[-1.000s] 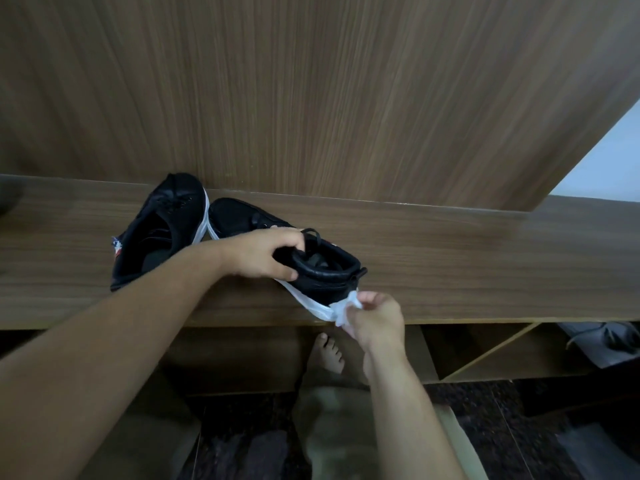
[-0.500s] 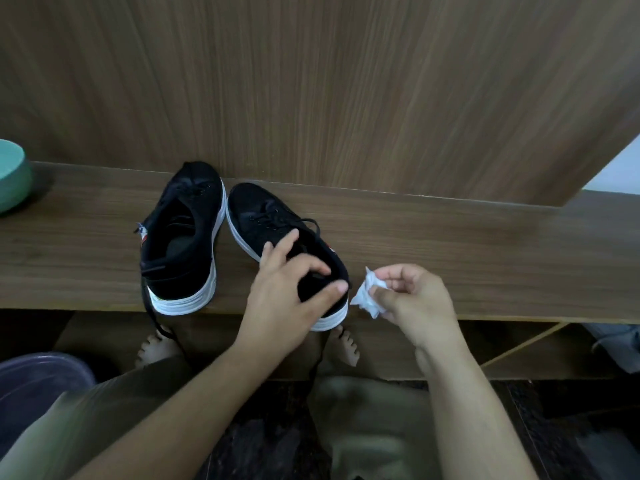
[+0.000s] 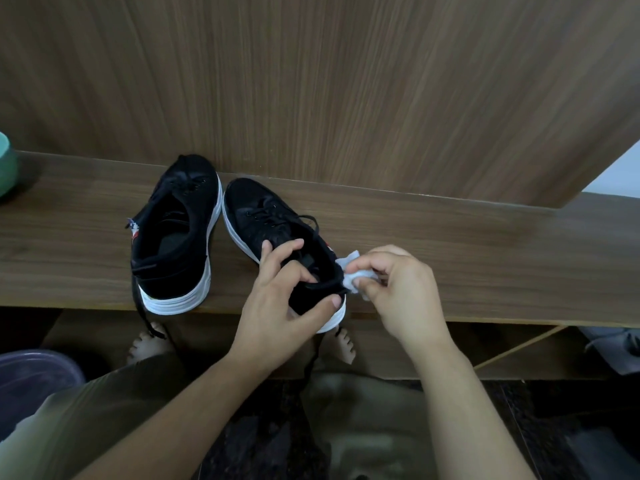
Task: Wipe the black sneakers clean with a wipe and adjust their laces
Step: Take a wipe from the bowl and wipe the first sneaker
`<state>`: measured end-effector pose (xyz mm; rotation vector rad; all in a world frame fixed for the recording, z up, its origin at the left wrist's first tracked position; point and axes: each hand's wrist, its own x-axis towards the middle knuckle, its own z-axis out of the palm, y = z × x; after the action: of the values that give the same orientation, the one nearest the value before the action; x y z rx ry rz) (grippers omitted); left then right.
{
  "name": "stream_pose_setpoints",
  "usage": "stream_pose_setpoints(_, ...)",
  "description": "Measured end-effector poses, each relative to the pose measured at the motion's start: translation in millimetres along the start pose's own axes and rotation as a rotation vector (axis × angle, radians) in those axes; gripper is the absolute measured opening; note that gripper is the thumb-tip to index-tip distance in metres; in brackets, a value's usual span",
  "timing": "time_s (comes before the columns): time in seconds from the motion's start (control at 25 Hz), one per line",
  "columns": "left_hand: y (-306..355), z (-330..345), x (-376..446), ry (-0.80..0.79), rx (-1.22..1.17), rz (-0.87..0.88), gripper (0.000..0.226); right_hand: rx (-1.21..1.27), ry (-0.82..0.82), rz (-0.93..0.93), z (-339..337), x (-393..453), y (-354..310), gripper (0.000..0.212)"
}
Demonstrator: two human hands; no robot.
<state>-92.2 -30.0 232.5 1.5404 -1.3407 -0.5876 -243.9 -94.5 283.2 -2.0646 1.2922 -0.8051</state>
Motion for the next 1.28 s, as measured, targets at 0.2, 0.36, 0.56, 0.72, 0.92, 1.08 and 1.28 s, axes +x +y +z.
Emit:
stream_pose_setpoints(0.2, -3, 1, 0, -0.016, 0.043, 0.026, 0.036, 0.13, -0.115, -0.055, -6, -6, -10, 0.03)
stream_pose_setpoints(0.36, -7, 1, 0, -0.007, 0.073, 0.072, 0.036, -0.049, -0.149, -0.177, -3, -8, -15, 0.023)
stream_pose_setpoints(0.56, -10, -4, 3, -0.045, 0.032, 0.07, 0.03, 0.147, -0.058, 0.08, 9, 10, 6, 0.036)
stream_pose_setpoints(0.72, -17, -22, 12, -0.183, -0.067, 0.082, 0.032, 0.231, 0.016, 0.152, 29, 29, 10, 0.035)
stream_pose_setpoints(0.92, -20, -26, 13, -0.197, -0.06, 0.108, 0.034, 0.222, -0.201, 0.117, 9, 11, -5, 0.026)
stream_pose_setpoints(1.08, -19, -26, 13, -0.202, -0.038, 0.123, 0.031, 0.235, -0.273, 0.107, -2, -1, -13, 0.026)
stream_pose_setpoints(1.28, -20, -27, 11, -0.234, -0.078, 0.147, 0.066, -0.002, 0.071, 0.234, 33, 16, -11, 0.023)
